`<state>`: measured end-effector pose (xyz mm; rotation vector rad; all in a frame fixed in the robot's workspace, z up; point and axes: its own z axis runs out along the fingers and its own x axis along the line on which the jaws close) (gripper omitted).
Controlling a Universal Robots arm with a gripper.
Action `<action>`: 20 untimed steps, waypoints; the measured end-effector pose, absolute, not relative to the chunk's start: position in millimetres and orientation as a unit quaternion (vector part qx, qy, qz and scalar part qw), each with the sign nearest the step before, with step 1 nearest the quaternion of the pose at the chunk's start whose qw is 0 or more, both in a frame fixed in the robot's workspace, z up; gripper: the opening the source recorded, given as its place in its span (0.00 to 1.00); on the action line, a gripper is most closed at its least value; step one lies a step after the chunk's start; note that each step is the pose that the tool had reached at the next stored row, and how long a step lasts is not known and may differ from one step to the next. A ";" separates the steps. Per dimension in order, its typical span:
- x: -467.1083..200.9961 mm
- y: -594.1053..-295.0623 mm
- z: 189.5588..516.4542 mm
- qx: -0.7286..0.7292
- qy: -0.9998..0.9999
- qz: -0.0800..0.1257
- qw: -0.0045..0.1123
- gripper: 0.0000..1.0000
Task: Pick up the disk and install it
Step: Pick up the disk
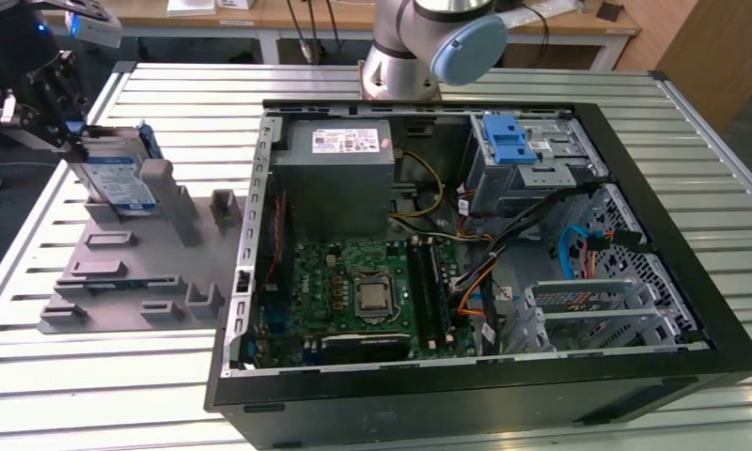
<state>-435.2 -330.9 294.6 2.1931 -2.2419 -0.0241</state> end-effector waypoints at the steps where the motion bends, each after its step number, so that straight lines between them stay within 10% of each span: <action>1: -435.1 -330.9 295.0 0.699 -0.715 -0.008 0.003 0.36; 20: -435.2 -330.9 302.8 0.699 -0.715 -0.008 0.003 0.36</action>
